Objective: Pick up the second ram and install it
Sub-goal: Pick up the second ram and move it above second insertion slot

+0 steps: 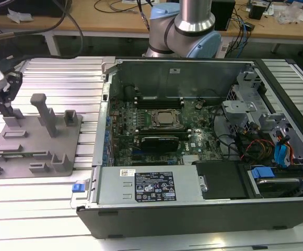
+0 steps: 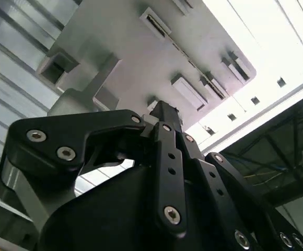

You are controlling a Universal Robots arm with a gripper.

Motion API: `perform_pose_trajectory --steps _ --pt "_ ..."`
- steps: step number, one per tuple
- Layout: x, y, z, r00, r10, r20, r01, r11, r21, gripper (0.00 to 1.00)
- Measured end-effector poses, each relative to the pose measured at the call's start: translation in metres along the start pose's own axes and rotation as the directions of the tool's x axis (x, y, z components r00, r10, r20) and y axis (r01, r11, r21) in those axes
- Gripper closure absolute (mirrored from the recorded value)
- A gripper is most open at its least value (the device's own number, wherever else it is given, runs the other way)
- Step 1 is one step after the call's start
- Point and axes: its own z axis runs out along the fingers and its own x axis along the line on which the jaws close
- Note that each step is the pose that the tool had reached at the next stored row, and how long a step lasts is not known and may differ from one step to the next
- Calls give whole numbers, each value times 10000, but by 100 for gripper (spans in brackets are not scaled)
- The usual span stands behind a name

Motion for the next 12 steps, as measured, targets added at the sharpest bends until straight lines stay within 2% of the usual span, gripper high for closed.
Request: perform_pose_trajectory --steps 1,3,6,8,10,11,12 --pt "0 0 0 9998 -189 -8 189 9998 -3 92" --pt "0 1 2 9954 -956 -42 956 9954 -20 92" --pt "-1 5 5 9806 -1956 -83 1956 9807 -46 92" --pt "-1 5 7 9727 -2317 -97 2316 9728 -56 92" --pt "-1 4 8 9571 -2895 -120 2894 9572 -74 92" --pt "-1 5 10 9454 -3255 -134 3254 9455 -86 92" --pt "-1 4 12 9274 -3738 -152 3737 9275 -103 92"
